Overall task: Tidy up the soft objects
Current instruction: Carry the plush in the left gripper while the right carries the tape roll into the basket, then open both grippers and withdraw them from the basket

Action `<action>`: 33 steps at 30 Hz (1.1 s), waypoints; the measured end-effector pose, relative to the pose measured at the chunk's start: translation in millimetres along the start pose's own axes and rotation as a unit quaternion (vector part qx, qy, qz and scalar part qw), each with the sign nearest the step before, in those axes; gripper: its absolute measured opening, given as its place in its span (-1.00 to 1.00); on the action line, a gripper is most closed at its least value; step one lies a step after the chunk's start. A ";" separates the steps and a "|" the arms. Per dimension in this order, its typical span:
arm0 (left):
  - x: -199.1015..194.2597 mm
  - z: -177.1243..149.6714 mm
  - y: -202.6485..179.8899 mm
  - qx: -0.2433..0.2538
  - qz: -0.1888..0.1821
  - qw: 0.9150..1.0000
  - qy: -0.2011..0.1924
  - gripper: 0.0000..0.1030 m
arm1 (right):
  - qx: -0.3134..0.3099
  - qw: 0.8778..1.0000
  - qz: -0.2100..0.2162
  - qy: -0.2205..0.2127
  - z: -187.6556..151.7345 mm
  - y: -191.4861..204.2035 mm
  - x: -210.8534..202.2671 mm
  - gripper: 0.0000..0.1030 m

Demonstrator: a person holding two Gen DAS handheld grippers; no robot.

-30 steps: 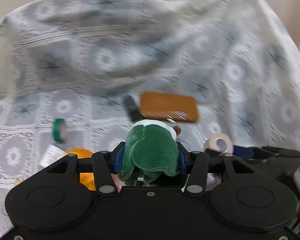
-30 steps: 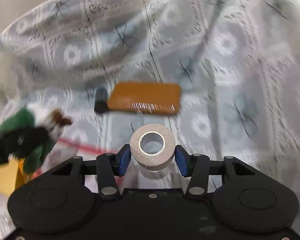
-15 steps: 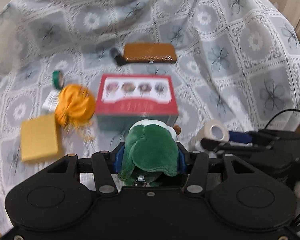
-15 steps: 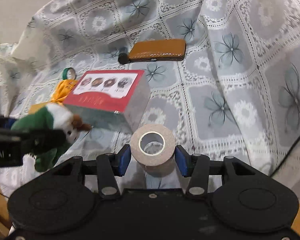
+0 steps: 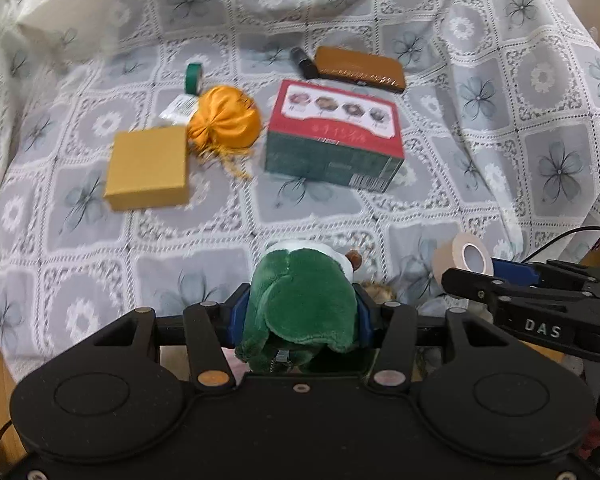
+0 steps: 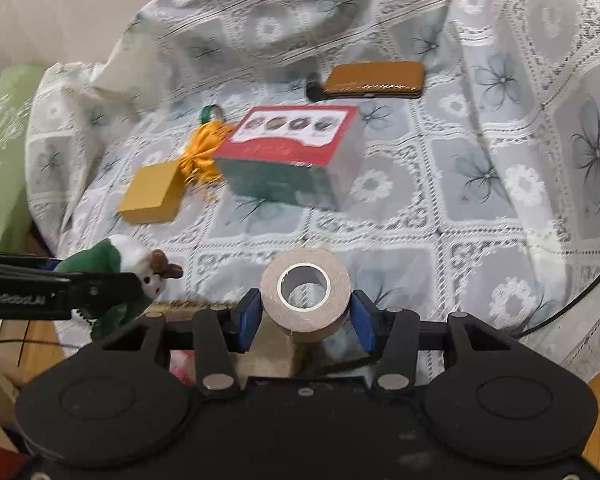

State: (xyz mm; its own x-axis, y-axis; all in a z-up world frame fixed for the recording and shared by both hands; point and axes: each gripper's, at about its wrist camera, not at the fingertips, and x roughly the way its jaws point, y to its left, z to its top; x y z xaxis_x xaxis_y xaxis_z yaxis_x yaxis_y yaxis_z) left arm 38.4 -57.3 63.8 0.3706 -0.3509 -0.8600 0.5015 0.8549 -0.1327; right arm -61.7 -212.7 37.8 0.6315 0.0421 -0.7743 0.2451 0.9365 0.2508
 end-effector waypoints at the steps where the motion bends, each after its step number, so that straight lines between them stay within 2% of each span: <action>1: -1.3 -3.3 1.1 -0.002 0.004 1.000 0.000 -0.03 | -0.003 1.000 0.002 0.002 -3.3 2.9 -2.3 -0.07; 5: -4.7 -20.0 9.0 -0.012 0.011 1.000 0.010 -0.03 | -0.012 1.000 0.015 0.019 -15.3 11.5 -8.2 -0.07; 11: -1.1 -46.8 22.3 -0.033 0.003 0.999 0.040 -0.03 | -0.028 0.998 0.028 0.056 -32.9 29.5 -5.7 -0.07; 21: 11.8 -69.8 27.1 -0.027 -0.017 0.997 0.065 0.02 | -0.061 0.992 0.022 0.104 -44.5 59.9 6.0 -0.06; 23: 12.8 -71.3 27.0 -0.021 -0.015 0.998 0.064 0.14 | -0.063 0.992 0.023 0.108 -43.5 65.1 6.7 -0.04; 26: 11.7 -72.7 29.9 -0.017 -0.008 0.998 0.055 0.23 | -0.064 0.992 0.020 0.110 -40.7 70.5 6.8 -0.03; 33: 10.4 -71.8 47.2 -0.041 -0.005 0.998 0.044 0.40 | -0.060 0.990 0.006 0.124 -36.8 75.5 15.9 0.02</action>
State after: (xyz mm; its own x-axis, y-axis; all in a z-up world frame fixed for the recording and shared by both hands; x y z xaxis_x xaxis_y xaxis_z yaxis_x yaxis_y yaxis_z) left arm 9.8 6.8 13.2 0.2937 -0.3280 -0.8978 0.4378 0.8811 -0.1787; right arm -60.2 -128.4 23.0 0.4309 0.1242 -0.8938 0.1397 0.9694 0.2020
